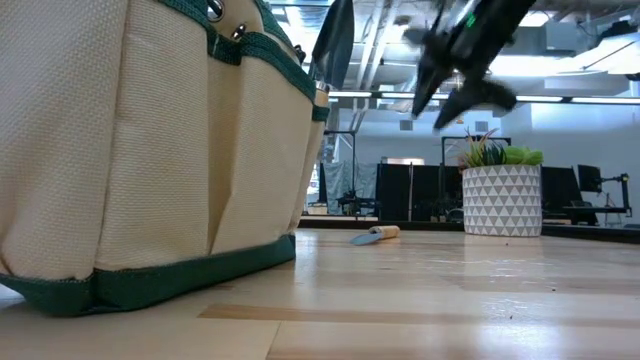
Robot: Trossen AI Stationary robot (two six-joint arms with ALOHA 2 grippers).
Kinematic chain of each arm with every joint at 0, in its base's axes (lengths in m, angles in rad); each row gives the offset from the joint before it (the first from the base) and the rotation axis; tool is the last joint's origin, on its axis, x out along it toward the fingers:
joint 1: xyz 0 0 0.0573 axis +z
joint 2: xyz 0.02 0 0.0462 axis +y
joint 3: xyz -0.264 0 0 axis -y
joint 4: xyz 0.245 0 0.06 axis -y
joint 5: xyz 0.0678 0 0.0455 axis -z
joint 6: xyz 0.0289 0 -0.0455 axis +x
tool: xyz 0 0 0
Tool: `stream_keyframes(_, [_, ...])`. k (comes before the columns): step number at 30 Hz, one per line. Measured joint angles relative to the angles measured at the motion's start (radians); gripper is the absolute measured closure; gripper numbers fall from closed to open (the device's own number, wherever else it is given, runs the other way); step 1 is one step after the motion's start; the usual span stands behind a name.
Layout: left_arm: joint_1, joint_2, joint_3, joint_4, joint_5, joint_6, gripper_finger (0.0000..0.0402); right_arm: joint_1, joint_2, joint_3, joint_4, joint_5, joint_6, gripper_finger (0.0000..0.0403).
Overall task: Pick & Place Garden tools in Gardening bag
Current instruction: Put the brown trowel into the gardening bag
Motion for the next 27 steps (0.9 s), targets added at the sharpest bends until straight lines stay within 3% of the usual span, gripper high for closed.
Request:
stream_keyframes(6, [0.0, 0.0, 0.0, 0.0, 0.044, 0.0, 0.0183, -0.093, 0.197, 0.0, 0.108, -0.219, 0.034, 0.0195])
stream_keyframes(11, [0.0, 0.0, 0.0, 0.0, 0.051, 0.0, 0.0183, -0.125, 0.327, 0.001, 0.216, -0.326, 0.083, 0.0195])
stream_keyframes(19, [0.0, 0.0, 0.0, 0.0, 0.051, 0.0, 0.0183, -0.161, 0.456, 0.072, 0.186, -0.381, 0.059, 0.0204])
stream_keyframes(27, [0.0, 0.0, 0.0, -0.07, 0.051, 0.0, 0.0183, -0.166, 0.476, 0.129, 0.106, -0.386, 0.042, 0.0208])
